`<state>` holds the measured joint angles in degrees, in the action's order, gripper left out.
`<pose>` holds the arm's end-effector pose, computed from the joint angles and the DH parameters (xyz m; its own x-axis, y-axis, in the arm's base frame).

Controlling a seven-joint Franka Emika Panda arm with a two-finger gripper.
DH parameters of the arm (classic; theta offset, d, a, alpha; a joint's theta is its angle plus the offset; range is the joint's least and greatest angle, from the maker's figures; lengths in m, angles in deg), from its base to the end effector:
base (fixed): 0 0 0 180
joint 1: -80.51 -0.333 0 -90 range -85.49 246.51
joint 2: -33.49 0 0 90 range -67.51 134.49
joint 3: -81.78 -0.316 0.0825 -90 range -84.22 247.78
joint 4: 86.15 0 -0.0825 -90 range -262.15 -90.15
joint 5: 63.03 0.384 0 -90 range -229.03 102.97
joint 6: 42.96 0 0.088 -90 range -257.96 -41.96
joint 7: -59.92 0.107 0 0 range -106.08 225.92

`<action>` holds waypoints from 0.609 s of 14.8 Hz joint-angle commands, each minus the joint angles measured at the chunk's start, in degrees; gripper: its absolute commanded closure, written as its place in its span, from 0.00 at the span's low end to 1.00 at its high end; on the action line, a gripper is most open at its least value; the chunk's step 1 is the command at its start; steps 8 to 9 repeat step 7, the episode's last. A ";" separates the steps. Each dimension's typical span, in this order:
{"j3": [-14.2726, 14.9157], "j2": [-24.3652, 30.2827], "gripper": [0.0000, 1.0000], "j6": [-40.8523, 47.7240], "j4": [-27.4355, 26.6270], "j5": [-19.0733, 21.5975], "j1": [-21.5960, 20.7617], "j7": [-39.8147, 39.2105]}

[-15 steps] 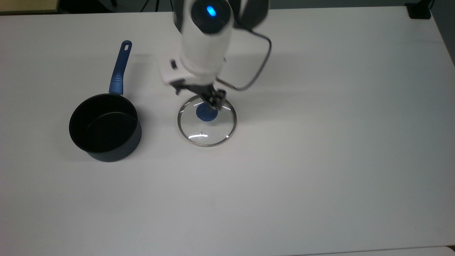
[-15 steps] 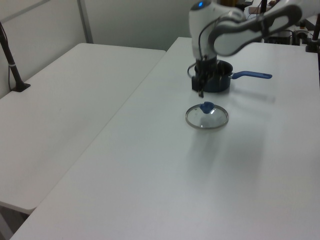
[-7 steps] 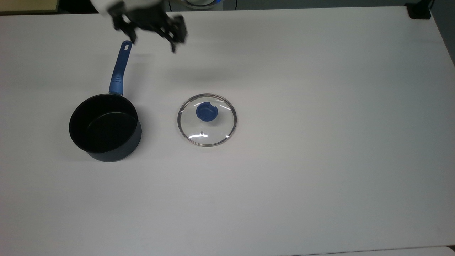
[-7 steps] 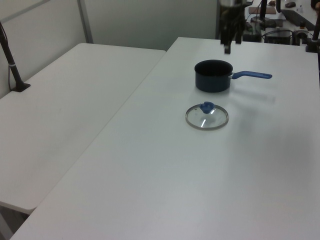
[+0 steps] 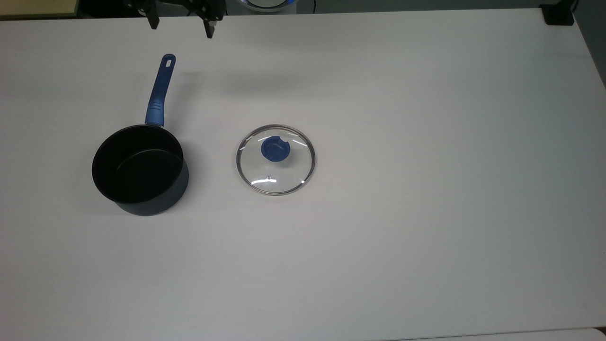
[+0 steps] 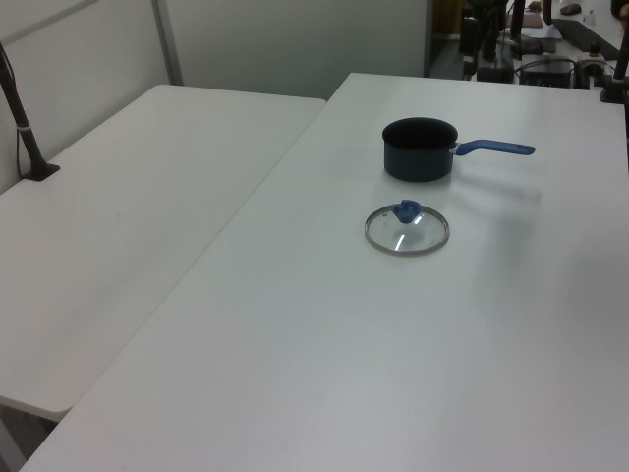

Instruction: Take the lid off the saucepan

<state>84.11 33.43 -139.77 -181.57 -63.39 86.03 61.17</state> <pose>0.5581 -0.0775 0.5894 0.9873 -0.1574 0.0233 -0.1576 -0.9875 0.0058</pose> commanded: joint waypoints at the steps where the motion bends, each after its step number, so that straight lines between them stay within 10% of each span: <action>1: 1.53 1.03 0.00 0.22 -1.35 1.24 -2.08 0.76; 9: 6.20 0.41 0.00 -0.13 -1.18 0.62 -7.72 3.23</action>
